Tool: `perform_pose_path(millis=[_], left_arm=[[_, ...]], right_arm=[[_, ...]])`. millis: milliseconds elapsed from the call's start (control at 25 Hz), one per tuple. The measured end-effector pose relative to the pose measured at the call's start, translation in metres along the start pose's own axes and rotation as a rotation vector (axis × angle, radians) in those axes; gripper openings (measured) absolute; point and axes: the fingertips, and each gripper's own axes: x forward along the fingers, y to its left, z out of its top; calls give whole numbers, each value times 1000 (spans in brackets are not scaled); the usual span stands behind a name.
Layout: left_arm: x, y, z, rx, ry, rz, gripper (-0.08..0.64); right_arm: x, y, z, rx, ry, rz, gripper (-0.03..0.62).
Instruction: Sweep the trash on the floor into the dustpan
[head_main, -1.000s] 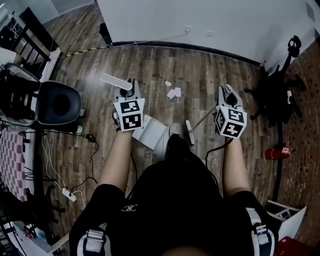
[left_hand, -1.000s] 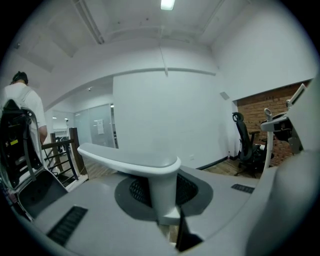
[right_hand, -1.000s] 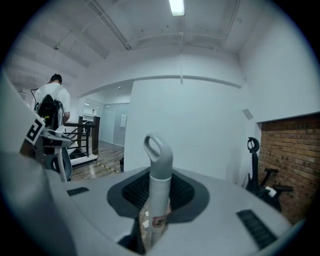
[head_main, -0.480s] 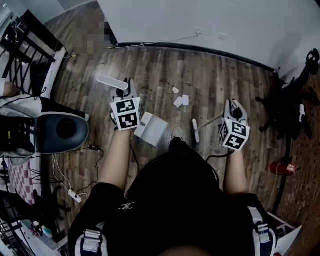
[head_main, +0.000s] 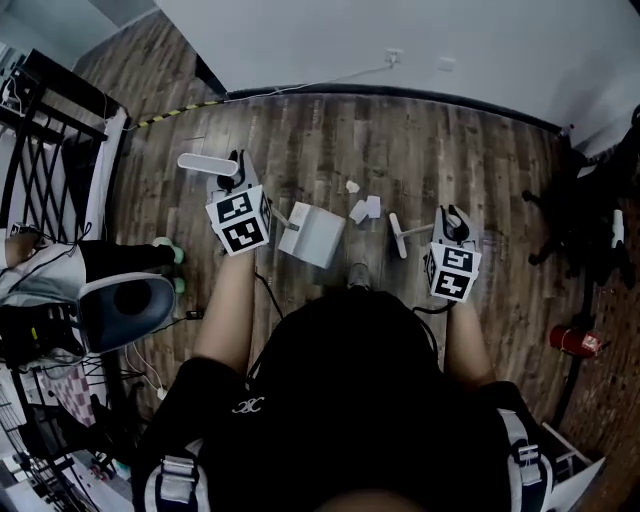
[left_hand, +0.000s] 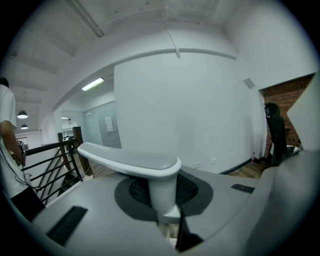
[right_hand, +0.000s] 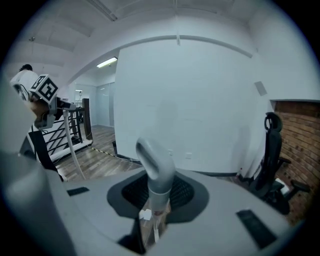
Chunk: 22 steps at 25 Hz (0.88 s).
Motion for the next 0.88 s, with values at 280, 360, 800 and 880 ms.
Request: perform_pose_path(millis=[280, 360, 800, 880], left_arm=[[70, -31, 32, 32, -25, -83, 48], [89, -34, 40, 40, -39, -101, 48], [231, -20, 32, 3, -47, -194, 48], [257, -14, 24, -14, -35, -216, 48]], right_arm=[[33, -18, 10, 5, 45, -32, 81], [39, -19, 14, 18, 47, -49, 81], [76, -11, 22, 174, 129, -249, 81], [79, -9, 20, 256, 151, -325, 81]])
